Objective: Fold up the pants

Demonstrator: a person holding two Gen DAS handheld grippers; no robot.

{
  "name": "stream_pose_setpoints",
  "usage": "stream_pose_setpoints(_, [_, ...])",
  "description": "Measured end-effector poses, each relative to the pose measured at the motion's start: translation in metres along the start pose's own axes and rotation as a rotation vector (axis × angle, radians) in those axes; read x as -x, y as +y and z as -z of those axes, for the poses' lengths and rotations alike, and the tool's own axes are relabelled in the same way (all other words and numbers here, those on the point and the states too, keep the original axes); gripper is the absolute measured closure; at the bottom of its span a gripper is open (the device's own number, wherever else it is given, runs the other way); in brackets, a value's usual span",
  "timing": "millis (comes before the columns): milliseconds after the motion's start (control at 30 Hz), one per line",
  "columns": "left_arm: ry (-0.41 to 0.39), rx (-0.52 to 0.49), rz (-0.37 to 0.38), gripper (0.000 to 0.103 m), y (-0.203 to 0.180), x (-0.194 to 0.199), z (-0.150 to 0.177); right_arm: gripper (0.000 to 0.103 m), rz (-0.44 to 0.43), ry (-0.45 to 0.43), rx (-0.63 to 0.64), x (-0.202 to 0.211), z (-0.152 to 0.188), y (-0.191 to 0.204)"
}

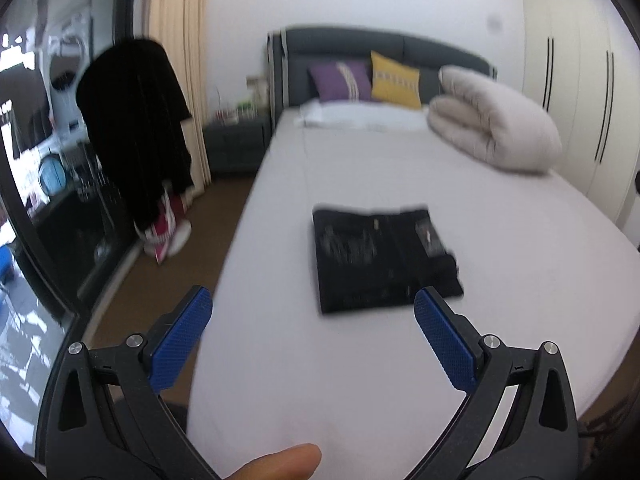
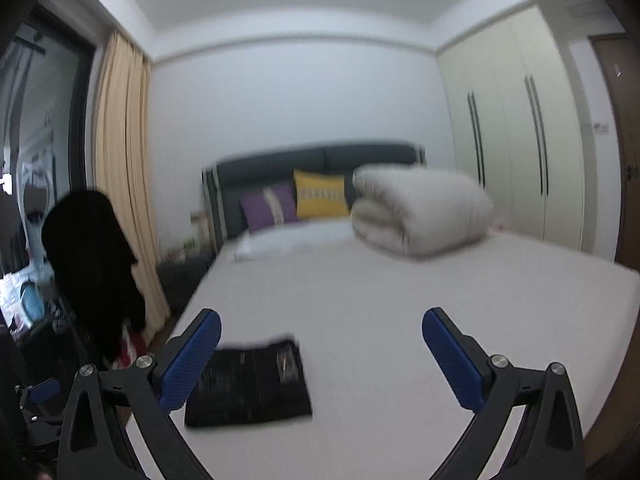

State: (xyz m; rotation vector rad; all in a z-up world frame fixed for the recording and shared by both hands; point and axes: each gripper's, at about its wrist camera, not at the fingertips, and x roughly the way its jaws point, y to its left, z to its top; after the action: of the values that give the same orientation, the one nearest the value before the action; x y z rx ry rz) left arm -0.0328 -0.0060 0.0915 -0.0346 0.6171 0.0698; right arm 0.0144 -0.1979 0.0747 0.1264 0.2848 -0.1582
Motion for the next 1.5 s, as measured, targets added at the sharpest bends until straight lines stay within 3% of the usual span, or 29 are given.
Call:
stream_pose_setpoints(300, [0.124,0.009,-0.002,0.000,-0.008,-0.060,0.046,0.000,-0.013,0.189,0.052,-0.024,0.045,0.018])
stream_pose_setpoints(567, [0.159,0.019,-0.017,0.000,0.004,-0.086,0.049,0.000,-0.051,0.305,0.111,-0.034,0.072,0.036])
stream_pose_setpoints(1500, [0.199,0.035,-0.029,0.000,-0.001,-0.104,0.070,0.000,-0.061,0.377,0.123,-0.050,0.088,0.041])
